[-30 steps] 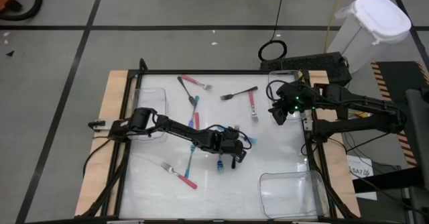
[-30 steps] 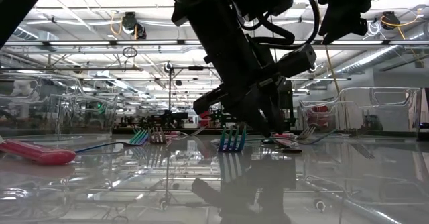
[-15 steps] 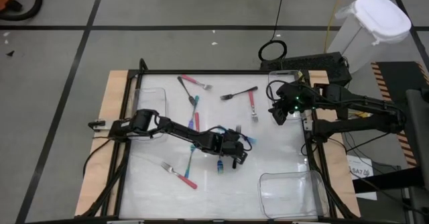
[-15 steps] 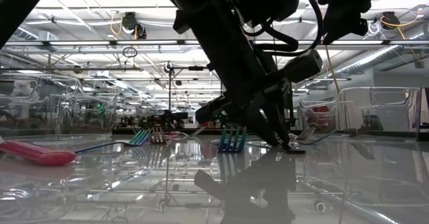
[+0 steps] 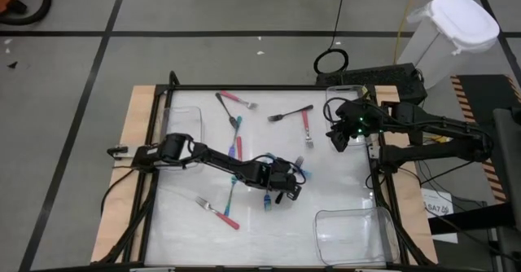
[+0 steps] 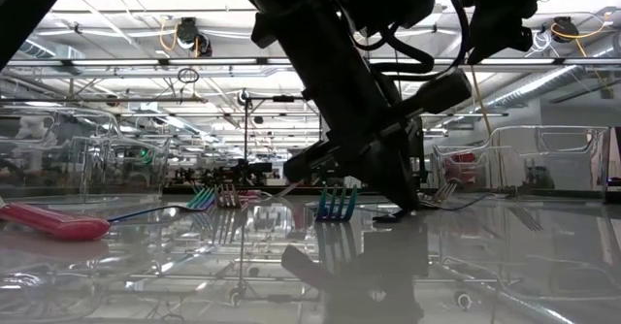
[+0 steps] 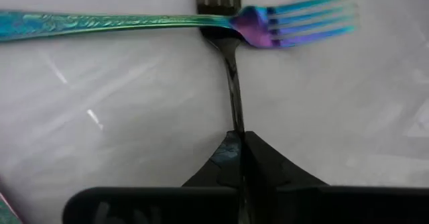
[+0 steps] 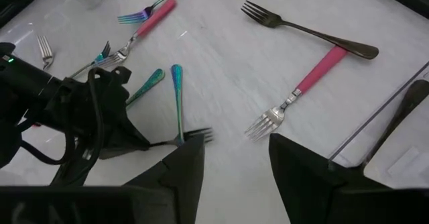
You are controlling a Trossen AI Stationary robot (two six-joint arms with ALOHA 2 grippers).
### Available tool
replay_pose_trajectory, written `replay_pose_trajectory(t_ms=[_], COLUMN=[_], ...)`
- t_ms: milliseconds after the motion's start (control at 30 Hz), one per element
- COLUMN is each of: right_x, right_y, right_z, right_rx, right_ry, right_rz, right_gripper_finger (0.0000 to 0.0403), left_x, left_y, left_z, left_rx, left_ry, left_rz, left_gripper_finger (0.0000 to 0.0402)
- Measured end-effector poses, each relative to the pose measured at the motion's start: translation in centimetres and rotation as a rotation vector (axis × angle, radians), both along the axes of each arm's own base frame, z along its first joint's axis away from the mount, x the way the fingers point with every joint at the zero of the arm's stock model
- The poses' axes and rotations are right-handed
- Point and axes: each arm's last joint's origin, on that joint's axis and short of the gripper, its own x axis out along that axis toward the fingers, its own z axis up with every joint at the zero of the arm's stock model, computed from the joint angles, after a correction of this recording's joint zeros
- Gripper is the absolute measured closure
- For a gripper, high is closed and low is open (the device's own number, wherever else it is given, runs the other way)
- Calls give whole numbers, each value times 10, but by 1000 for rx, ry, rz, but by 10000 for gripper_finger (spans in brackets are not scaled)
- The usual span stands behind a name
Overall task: Sort silverware by color (type)
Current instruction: Put the black fork into the top right transparent bin
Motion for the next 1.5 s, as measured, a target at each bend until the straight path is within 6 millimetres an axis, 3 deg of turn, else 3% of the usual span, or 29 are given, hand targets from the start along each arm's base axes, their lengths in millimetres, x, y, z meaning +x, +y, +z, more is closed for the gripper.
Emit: replay_pose_trajectory(t_ms=[167,400,633,967,1500], right_x=[0,0,0,0,0], right_y=[0,0,0,0,0], right_z=[0,0,0,0,0], right_rx=[-3,-13,-29,-42,-61], right_ry=[1,4,8,12,18], right_rz=[5,17,34,49,73], right_gripper_finger=[238,238,238,238,238], left_x=[3,7,11,16,17], left_y=[0,2,17,39,41], left_z=[7,38,62,67,67], left_rx=[10,53,58,-65,-108], left_ry=[13,101,140,124,126], left_rz=[-23,-72,-60,-77,-94], left_gripper_finger=[399,401,401,401,401])
